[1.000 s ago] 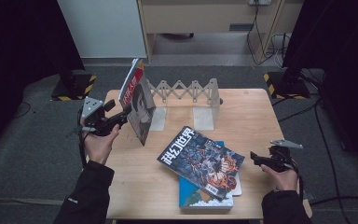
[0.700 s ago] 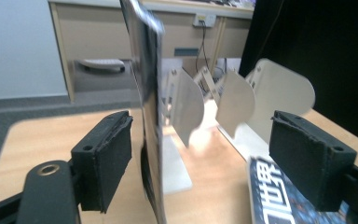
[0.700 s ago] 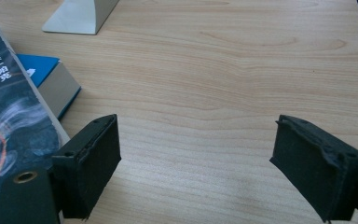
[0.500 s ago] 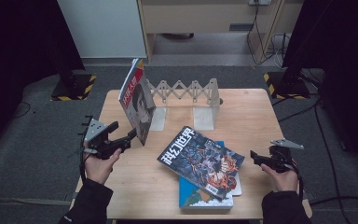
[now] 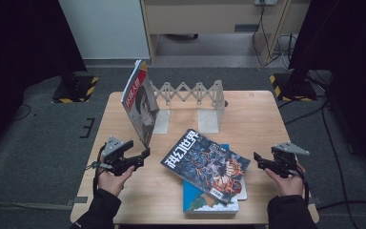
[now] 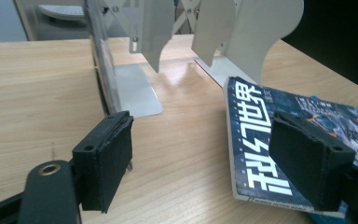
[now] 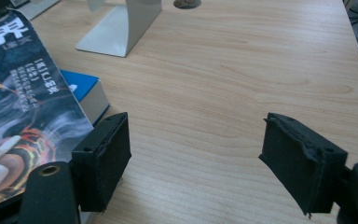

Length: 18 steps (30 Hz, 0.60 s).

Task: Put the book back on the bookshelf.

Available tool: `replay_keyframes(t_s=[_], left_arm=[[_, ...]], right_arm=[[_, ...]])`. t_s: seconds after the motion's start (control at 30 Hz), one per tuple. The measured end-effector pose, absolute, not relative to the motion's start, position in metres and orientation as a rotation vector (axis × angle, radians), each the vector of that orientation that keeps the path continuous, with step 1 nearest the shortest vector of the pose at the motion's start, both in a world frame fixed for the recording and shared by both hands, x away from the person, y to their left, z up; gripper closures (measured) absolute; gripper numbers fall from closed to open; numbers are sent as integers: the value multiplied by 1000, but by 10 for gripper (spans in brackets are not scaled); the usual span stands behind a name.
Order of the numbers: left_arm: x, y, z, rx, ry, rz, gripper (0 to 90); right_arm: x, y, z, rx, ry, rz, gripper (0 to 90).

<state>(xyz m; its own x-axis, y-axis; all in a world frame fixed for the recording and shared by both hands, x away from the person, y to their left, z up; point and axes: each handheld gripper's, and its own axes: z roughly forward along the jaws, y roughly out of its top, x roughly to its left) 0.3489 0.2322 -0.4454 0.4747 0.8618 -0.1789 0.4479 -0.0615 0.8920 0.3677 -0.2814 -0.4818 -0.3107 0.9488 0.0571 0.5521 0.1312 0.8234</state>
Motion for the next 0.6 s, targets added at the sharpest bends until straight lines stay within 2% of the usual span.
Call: replay_keyframes(t_s=[0.3,0.6], left_arm=[[350,214,-470,1742,1113,354,194],[351,191,-489,1814,1082,320,193]], right_arm=[[366,-271,-479,1427,1951,1097,255],[365,-257,-482,1391,2037,1110,260]])
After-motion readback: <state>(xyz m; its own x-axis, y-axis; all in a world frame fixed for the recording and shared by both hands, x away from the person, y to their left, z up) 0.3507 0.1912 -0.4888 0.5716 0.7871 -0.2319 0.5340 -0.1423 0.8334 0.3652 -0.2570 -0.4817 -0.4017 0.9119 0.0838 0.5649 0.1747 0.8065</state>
